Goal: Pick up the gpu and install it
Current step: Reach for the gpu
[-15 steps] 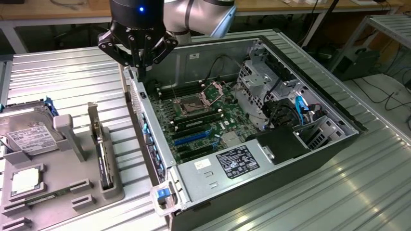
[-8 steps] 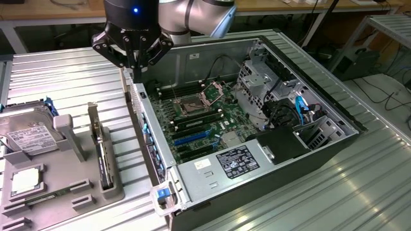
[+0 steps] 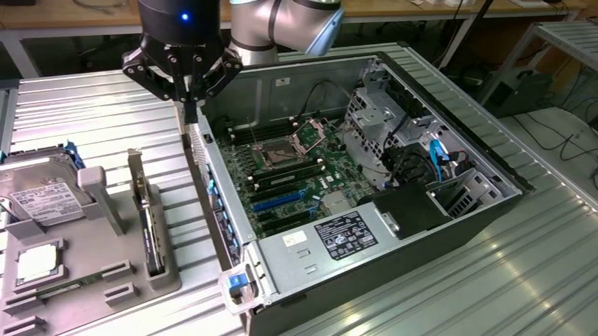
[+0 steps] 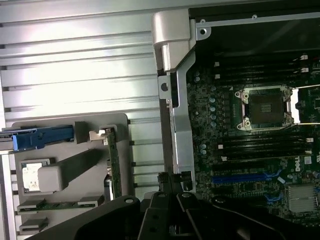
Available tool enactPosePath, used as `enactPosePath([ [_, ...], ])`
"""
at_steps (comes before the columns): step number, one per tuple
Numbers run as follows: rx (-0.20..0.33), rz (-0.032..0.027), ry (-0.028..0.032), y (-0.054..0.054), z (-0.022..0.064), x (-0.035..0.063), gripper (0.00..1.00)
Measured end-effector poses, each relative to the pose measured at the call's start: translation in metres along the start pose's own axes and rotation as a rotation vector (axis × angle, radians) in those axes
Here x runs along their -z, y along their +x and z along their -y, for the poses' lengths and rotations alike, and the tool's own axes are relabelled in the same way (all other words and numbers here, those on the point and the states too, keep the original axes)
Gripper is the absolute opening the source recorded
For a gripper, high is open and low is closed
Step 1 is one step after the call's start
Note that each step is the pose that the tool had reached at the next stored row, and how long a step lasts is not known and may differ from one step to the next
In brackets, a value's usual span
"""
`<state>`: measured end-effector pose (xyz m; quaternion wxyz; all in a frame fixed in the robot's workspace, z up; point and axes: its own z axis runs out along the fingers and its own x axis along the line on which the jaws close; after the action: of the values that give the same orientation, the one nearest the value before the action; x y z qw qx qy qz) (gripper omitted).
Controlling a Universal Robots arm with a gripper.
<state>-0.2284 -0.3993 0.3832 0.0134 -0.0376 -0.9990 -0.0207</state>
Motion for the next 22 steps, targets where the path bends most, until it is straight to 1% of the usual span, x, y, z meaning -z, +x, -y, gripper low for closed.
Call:
enactPosePath([
  [5,0.018,-0.0008,0.0004,0.005,0.0005,-0.0005,0.11],
  [14,0.023,-0.0010,0.0005,0.013,0.0014,-0.0011,0.11],
  [22,0.027,-0.0012,0.0006,0.023,0.0025,-0.0020,0.11],
])
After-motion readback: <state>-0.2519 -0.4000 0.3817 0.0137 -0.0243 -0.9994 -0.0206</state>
